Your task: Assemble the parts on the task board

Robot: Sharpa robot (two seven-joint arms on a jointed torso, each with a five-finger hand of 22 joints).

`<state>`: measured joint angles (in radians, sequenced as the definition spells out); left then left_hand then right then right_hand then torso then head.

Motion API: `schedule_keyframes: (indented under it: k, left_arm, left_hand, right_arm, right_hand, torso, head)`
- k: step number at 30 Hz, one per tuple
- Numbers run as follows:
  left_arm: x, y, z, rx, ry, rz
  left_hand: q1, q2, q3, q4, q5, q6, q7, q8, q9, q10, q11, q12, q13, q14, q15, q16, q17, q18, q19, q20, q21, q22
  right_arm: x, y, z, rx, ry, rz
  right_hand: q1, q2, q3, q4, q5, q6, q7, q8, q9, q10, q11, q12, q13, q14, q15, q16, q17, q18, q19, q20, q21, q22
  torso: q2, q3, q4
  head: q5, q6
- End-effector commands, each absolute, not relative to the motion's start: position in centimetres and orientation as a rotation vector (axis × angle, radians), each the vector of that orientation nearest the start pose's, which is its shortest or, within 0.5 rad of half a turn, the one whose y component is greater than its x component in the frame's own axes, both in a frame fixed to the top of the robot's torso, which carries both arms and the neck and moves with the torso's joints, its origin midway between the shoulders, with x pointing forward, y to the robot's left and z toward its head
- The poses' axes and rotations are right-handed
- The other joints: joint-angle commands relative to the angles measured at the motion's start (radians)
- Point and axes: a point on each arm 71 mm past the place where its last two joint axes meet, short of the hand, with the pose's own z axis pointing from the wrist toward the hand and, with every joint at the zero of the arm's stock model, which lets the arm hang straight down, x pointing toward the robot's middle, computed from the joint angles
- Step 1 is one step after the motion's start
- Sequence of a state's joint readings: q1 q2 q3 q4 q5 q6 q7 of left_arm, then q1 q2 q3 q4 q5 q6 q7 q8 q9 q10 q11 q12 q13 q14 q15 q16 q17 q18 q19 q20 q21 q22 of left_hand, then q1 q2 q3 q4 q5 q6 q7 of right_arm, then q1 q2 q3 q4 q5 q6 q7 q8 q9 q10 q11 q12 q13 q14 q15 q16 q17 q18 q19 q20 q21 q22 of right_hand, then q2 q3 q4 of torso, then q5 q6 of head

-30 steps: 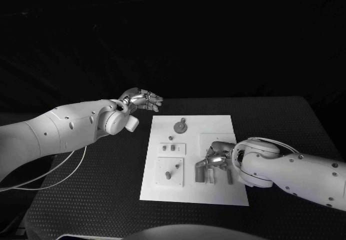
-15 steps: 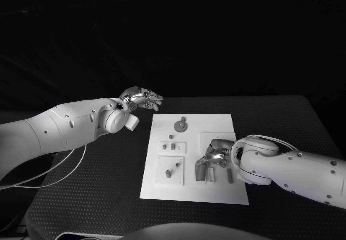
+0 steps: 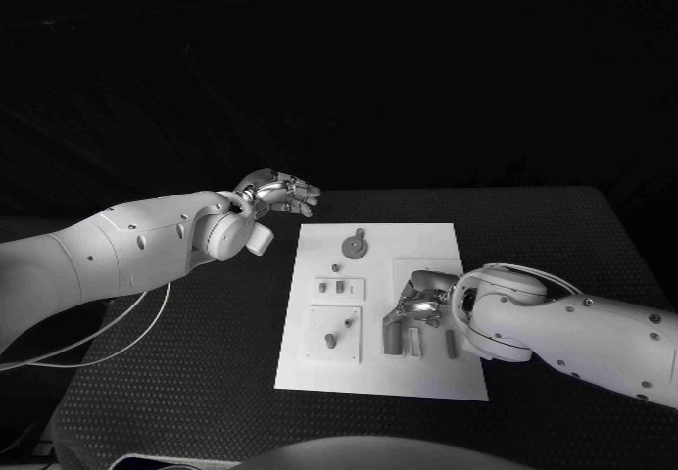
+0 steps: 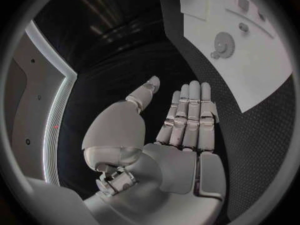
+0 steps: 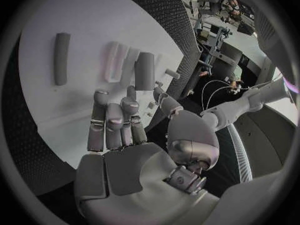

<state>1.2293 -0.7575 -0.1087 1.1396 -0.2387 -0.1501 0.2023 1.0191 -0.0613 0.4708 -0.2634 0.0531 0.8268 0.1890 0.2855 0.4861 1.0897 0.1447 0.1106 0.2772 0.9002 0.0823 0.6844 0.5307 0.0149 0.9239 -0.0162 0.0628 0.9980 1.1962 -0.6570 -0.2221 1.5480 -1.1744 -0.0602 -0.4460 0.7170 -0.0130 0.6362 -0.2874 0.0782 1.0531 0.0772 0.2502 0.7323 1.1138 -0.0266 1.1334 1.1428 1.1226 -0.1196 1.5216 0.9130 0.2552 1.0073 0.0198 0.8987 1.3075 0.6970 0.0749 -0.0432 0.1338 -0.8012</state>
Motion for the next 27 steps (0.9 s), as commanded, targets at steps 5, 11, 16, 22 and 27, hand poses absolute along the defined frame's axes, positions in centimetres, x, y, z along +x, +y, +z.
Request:
schedule_keyframes:
  k: [5, 11, 16, 22, 27]
  left_arm:
    - [54.37, 27.8, -21.61, -0.983, 1.656, -1.197]
    - [54.37, 27.73, -21.62, -0.983, 1.659, -1.199]
    - [54.35, 27.81, -21.62, -0.984, 1.659, -1.197]
    - [54.36, 27.83, -21.63, -0.985, 1.659, -1.196]
    - [54.36, 27.83, -21.63, -0.985, 1.659, -1.196]
  left_hand:
    - [-0.014, 0.0, 0.003, 0.006, 0.001, 0.001, 0.002, 0.005, -0.002, -0.009, 0.0, 0.004, -0.001, 0.006, 0.002, -0.006, 0.002, -0.004, 0.002, 0.001, 0.006, -0.002]
    - [-0.014, 0.0, 0.003, 0.007, 0.001, 0.001, 0.002, 0.005, -0.002, -0.009, 0.0, 0.004, -0.001, 0.006, 0.002, -0.006, 0.002, -0.004, 0.002, 0.001, 0.006, -0.002]
    - [-0.016, 0.001, 0.003, 0.008, 0.001, 0.001, 0.002, 0.005, -0.002, -0.009, 0.0, 0.004, -0.001, 0.006, 0.002, -0.006, 0.002, -0.004, 0.001, 0.001, 0.006, -0.002]
    - [-0.018, 0.001, 0.004, 0.012, 0.001, 0.0, 0.003, 0.005, -0.002, -0.01, 0.001, 0.004, -0.002, 0.006, 0.002, -0.007, 0.003, -0.004, 0.001, 0.001, 0.006, -0.002]
    - [-0.02, 0.002, 0.004, 0.014, 0.001, -0.001, 0.003, 0.004, -0.003, -0.011, 0.001, 0.004, -0.002, 0.006, 0.002, -0.007, 0.004, -0.004, 0.001, 0.001, 0.006, -0.002]
  right_arm:
    - [43.19, -11.47, -27.59, -0.145, 2.252, 0.57]
    - [43.21, -11.02, -27.8, -0.202, 2.271, 0.541]
    - [43.35, -11.32, -27.98, -0.219, 2.275, 0.514]
    - [43.21, -11.22, -27.98, -0.224, 2.284, 0.532]
    - [43.08, -11.17, -28.06, -0.217, 2.303, 0.547]
  right_hand:
    - [0.042, 0.015, -0.005, -0.001, 0.0, 0.01, 0.003, 0.006, 0.006, 0.006, -0.002, 0.003, -0.003, 0.002, -0.007, 0.004, -0.003, 0.007, -0.001, 0.007, 0.005, 0.017]
    - [0.045, 0.011, -0.005, -0.001, 0.001, 0.009, 0.003, 0.005, 0.005, 0.006, -0.002, 0.003, -0.004, 0.001, -0.007, 0.003, -0.004, 0.007, -0.002, 0.008, 0.004, 0.016]
    - [0.043, 0.005, -0.009, 0.002, 0.001, 0.003, 0.005, 0.001, 0.003, 0.002, 0.0, -0.001, -0.006, -0.003, -0.006, 0.0, -0.007, 0.007, -0.006, 0.01, 0.001, 0.016]
    - [0.005, -0.058, -0.02, 0.032, 0.002, -0.011, 0.011, -0.012, -0.005, -0.009, 0.007, -0.01, -0.011, -0.014, -0.001, -0.006, -0.012, 0.007, -0.012, 0.016, -0.008, 0.012]
    - [-0.024, -0.118, -0.01, 0.082, 0.002, -0.023, 0.017, -0.022, -0.011, -0.019, 0.012, -0.011, -0.012, -0.022, 0.003, -0.006, -0.015, 0.007, -0.015, 0.017, -0.015, 0.011]
  torso:
    - [0.0, -0.0006, 0.0004]
    - [0.0, -0.001, 0.0006]
    - [0.0, -0.001, 0.0013]
    - [0.0, -0.0005, -0.0002]
    - [0.0, 0.0001, -0.0002]
  head:
    - [-0.001, -0.001]
    - [-0.001, -0.001]
    - [0.0, -0.002]
    - [0.001, -0.003]
    - [0.002, -0.003]
